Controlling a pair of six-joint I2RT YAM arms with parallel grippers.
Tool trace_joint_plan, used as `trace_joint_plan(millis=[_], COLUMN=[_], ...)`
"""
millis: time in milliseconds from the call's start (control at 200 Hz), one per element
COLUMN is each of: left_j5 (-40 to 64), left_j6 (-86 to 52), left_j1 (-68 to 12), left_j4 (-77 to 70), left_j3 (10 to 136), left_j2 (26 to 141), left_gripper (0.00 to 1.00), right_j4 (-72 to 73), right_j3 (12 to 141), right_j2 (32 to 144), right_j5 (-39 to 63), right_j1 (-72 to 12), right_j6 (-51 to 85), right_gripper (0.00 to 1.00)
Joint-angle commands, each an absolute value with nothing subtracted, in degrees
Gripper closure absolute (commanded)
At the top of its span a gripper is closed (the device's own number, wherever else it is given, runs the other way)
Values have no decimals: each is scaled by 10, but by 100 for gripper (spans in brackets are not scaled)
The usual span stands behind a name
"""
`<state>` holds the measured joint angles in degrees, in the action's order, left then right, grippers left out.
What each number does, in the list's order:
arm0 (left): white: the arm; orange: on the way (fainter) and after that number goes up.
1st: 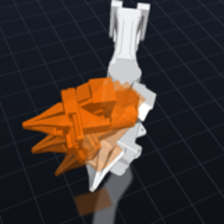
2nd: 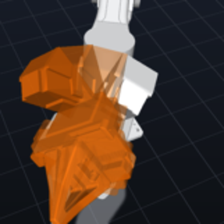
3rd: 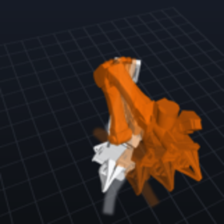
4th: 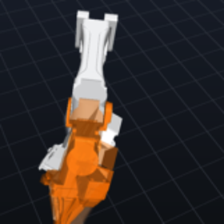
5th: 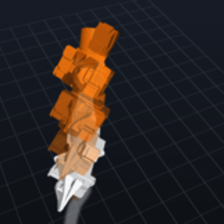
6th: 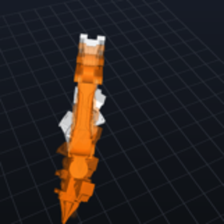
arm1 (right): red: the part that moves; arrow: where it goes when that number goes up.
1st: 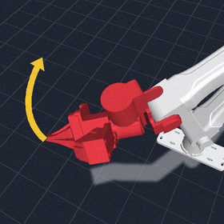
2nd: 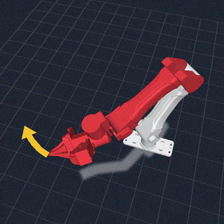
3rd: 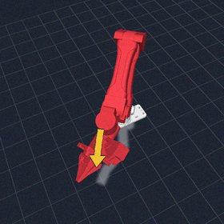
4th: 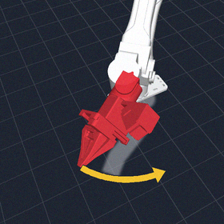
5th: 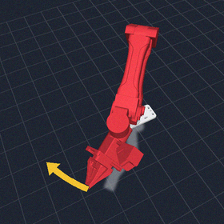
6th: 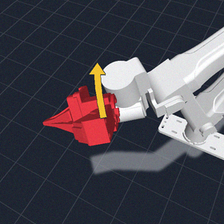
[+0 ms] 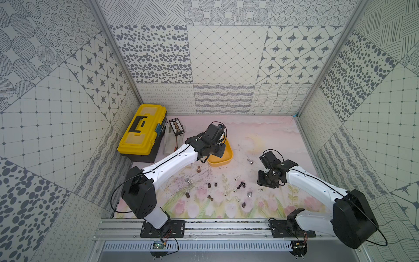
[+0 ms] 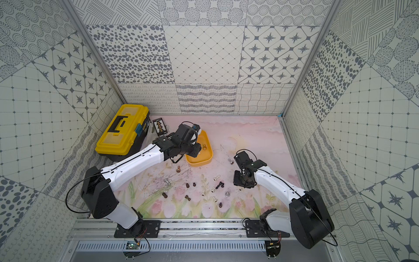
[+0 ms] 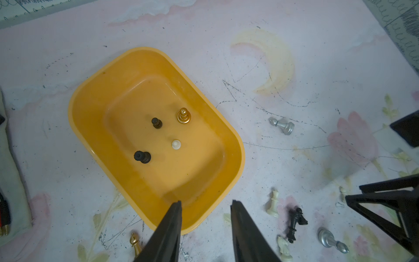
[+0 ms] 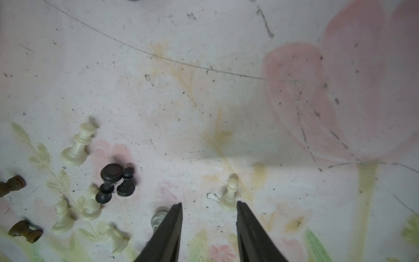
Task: Put the chess pieces into the storage box
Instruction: Pick up the chess piece at the center of the board.
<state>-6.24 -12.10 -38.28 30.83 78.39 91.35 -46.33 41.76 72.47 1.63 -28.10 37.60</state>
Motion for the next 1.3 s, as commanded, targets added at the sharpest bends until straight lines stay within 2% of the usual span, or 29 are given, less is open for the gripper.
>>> trace_joint_plan(millis=[0, 360, 640, 910, 1085, 1296], left_j5=[-30, -46, -45, -42, -42, -43], left_j6=[-139, -126, -111, -111, -115, -120], left_j1=[-384, -385, -384, -384, -384, -384], left_j4=[293, 271, 248, 248, 239, 228], left_j3=[767, 735, 722, 719, 710, 698], left_j2=[889, 877, 873, 848, 825, 809], left_gripper=[58, 58, 58, 58, 58, 58], right_j4=[-467, -453, -430, -445, -492, -518], right_j3=[407, 388, 399, 389, 441, 510], right_j2=[729, 765, 814, 795, 767, 741], right_j5=[11, 8, 14, 12, -15, -28], right_j1=[-285, -289, -289, -299, -307, -312], right_j6=[395, 400, 403, 419, 415, 411], right_gripper=[56, 61, 73, 81, 87, 89])
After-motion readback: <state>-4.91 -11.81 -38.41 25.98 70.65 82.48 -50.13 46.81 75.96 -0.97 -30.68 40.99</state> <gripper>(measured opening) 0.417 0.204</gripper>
